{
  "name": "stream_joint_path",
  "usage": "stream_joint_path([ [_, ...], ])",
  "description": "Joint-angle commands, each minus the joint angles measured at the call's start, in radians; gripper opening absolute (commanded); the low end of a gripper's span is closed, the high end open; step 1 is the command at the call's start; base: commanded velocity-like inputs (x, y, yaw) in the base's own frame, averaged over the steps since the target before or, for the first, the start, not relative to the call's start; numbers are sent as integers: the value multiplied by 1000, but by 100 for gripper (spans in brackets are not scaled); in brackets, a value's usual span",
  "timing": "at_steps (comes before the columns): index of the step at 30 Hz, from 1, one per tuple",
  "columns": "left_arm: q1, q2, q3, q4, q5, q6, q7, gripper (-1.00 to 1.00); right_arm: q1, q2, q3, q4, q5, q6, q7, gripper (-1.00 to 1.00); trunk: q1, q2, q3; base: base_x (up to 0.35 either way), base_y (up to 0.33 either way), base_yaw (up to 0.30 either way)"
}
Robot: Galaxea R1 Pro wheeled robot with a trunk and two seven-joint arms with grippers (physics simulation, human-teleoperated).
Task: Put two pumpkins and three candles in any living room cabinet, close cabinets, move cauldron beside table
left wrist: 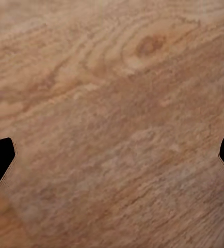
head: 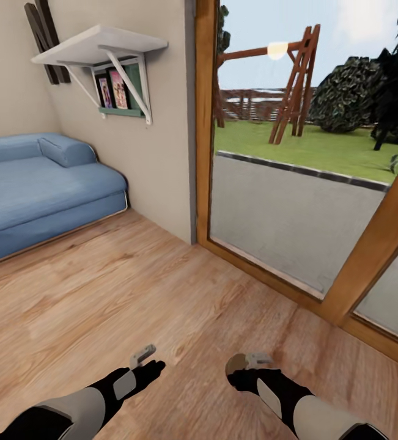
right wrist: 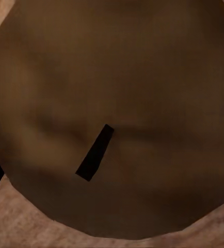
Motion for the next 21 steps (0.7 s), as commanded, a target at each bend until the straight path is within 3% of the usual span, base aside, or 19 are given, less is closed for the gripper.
stream_joint_path([
  [1, -1, 0, -8, 1, 11, 3, -3, 100, 0, -1, 4, -1, -3, 4, 1, -100, -1, 0, 4, 0, 0, 204],
  [8, -1, -2, -8, 2, 10, 3, -3, 100, 0, -1, 4, -1, -3, 4, 0, -100, -4, 2, 37, 0, 0, 155],
  [21, -1, -20, -8, 2, 11, -6, -3, 100, 0, 0, 4, -1, -3, 4, -1, -100, -4, 2, 41, 0, 0, 226],
])
